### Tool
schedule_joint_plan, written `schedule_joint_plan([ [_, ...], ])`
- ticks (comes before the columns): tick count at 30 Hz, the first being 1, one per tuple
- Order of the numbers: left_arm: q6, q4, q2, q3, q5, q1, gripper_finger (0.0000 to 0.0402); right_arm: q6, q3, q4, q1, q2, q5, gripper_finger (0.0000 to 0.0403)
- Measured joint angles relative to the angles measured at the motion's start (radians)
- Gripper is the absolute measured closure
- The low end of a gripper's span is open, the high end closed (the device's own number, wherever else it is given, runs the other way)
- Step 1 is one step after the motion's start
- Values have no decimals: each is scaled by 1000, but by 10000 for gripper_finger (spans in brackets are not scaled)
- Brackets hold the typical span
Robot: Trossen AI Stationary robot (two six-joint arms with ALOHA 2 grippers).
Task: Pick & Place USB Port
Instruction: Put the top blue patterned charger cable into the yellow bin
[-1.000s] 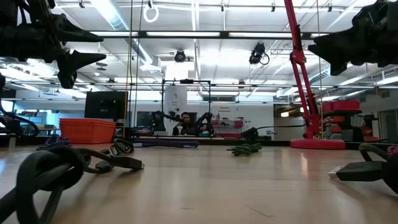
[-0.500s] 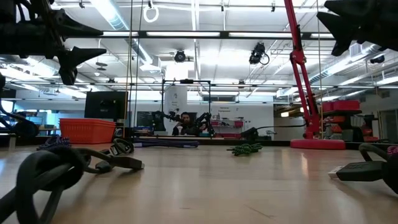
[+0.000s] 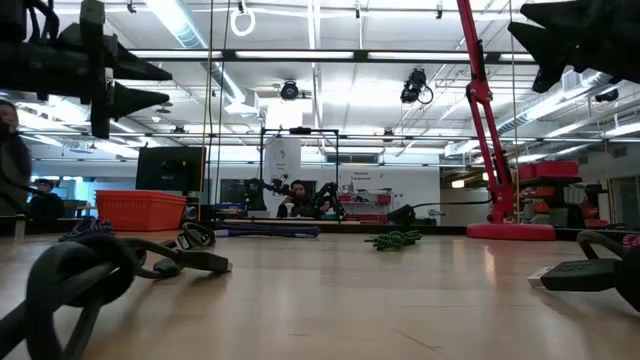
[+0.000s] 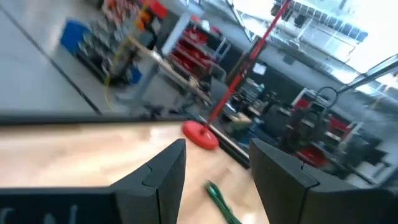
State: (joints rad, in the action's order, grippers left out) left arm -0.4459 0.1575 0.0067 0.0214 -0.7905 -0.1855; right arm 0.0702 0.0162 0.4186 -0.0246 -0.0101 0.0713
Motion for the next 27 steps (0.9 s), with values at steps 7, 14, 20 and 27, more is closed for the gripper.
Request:
schedule_joint_plan([
  [7, 118, -145, 111, 103, 36, 128, 220, -29, 0, -19, 0, -1, 184, 262],
  [14, 210, -183, 506, 306, 225, 323, 220, 1, 0, 2, 0, -35, 175, 262],
  [20, 413, -288, 903, 494, 351, 484, 220, 20, 0, 8, 0, -79, 172, 262],
  [27, 533, -283, 1239, 596, 443, 577, 220, 19, 0, 8, 0, -98, 171, 262],
])
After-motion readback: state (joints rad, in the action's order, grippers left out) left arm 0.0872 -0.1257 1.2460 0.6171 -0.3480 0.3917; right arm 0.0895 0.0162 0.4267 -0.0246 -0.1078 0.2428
